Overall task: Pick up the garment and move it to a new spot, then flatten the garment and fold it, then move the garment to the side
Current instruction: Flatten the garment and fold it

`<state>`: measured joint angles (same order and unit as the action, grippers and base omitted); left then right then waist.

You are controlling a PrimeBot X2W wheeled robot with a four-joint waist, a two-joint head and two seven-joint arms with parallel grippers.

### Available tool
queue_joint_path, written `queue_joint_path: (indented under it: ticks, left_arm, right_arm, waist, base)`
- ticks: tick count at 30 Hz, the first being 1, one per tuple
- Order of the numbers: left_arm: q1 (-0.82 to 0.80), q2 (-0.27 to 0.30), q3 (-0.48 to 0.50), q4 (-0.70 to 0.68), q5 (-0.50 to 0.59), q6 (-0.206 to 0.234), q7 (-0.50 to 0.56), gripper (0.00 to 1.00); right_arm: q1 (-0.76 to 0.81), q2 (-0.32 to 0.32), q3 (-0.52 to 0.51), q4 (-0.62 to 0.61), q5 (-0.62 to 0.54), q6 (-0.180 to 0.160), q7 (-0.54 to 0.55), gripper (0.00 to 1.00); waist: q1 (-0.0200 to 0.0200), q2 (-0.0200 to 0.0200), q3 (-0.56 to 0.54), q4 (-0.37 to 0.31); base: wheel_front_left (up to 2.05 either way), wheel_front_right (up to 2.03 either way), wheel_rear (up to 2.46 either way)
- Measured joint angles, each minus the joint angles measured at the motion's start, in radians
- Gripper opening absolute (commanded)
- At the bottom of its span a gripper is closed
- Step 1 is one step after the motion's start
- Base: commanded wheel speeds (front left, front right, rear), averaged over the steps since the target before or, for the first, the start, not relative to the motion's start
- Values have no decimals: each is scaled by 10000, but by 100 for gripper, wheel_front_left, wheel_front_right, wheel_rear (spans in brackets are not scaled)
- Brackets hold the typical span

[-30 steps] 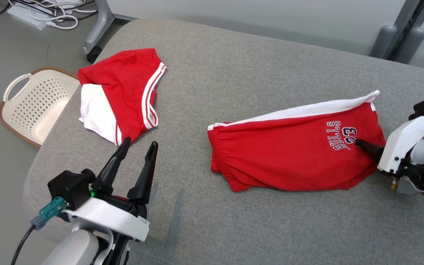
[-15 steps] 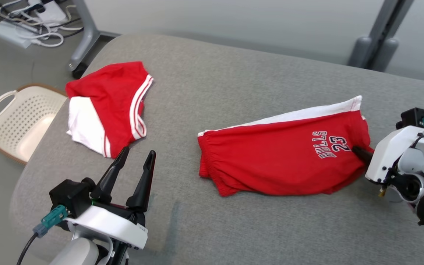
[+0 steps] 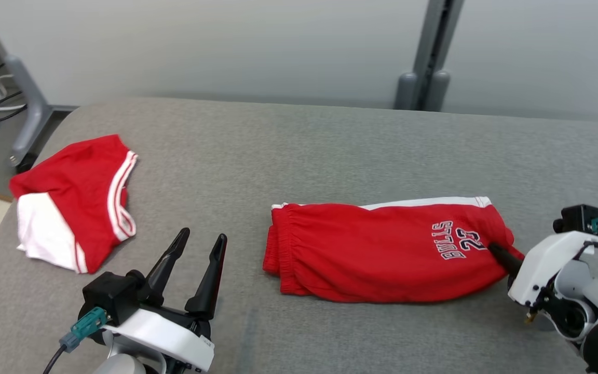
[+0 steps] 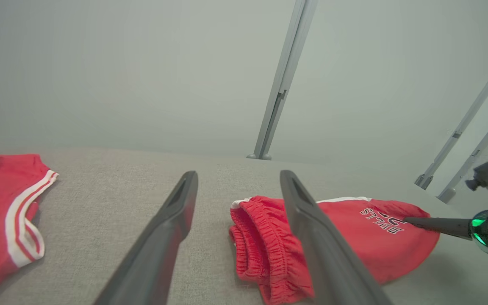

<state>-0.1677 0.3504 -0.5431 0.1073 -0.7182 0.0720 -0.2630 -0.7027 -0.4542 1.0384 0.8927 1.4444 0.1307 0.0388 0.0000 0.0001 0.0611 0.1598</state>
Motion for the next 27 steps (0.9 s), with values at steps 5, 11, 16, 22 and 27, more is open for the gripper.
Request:
queue_joint_path:
  ticks: [5,11,16,22,27]
  left_arm:
    - [-1,-42,-44,-12,10,6,0,100]
    - [29,-35,-82,21,8,38,2,100]
    - [174,-46,-169,48,-13,38,44,100]
    - [206,-46,-230,105,-54,36,73,100]
    - [313,-21,-236,169,-128,40,88,100]
  right_arm:
    - [504,-224,-61,-184,171,0,-351,0]
    - [816,-322,-178,-573,270,0,-840,0]
    - [957,-650,-138,-591,194,0,-1131,0]
    - [879,-932,63,-345,-353,-2,-1716,0]
    - [471,-821,353,-462,-1064,-2,-2217,0]
  waist:
    - [-1,0,-121,-560]
    - [0,0,-261,-945]
    - [0,0,-426,-1007]
    - [0,0,-544,-847]
    - [0,0,-670,-581]
  base:
    - [0,0,0]
    - [0,0,0]
    - [0,0,0]
    - [0,0,0]
    - [0,0,0]
